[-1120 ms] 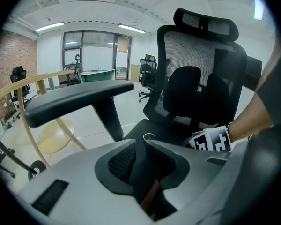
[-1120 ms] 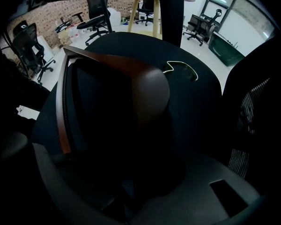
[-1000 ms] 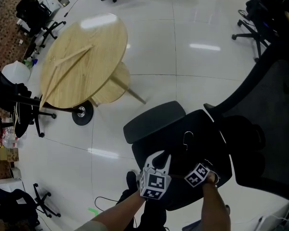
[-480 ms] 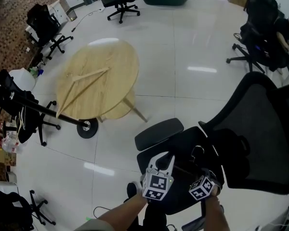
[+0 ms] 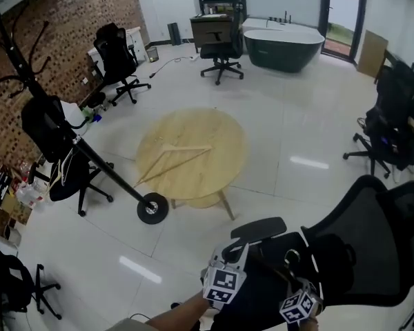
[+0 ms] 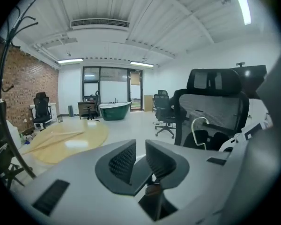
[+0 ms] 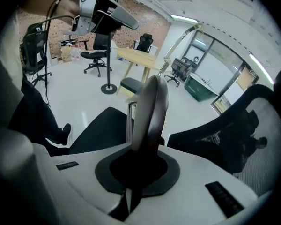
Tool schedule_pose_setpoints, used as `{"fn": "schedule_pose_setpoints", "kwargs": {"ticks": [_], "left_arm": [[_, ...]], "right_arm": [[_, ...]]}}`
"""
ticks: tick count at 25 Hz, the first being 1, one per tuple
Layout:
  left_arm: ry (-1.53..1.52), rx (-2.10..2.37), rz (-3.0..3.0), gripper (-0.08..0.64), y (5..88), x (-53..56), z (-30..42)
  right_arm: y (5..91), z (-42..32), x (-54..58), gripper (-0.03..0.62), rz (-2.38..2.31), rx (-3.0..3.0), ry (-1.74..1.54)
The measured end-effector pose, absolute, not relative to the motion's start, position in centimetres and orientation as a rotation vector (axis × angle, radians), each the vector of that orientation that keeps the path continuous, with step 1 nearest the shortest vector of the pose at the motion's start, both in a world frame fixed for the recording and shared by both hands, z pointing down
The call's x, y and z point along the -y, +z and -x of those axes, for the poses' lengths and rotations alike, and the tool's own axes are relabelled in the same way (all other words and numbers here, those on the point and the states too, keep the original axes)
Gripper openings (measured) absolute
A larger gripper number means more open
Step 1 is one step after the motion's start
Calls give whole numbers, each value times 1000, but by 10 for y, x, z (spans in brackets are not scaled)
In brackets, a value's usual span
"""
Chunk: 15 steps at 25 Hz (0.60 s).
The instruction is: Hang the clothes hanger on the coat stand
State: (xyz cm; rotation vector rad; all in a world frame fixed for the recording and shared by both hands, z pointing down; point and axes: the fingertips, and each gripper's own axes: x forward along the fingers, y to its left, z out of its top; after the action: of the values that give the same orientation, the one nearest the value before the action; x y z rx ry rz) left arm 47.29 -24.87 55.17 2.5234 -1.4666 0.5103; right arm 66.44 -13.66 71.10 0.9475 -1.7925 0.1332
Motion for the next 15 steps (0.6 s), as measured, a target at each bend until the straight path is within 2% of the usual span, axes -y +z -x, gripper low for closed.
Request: {"fn": "schedule_pose_setpoints", "kwargs": {"ticks": [15], "left_arm": [[229, 1971, -2233, 72, 404, 126, -80]], "right_arm": [[502, -297, 86, 14, -782, 2107, -120]]}}
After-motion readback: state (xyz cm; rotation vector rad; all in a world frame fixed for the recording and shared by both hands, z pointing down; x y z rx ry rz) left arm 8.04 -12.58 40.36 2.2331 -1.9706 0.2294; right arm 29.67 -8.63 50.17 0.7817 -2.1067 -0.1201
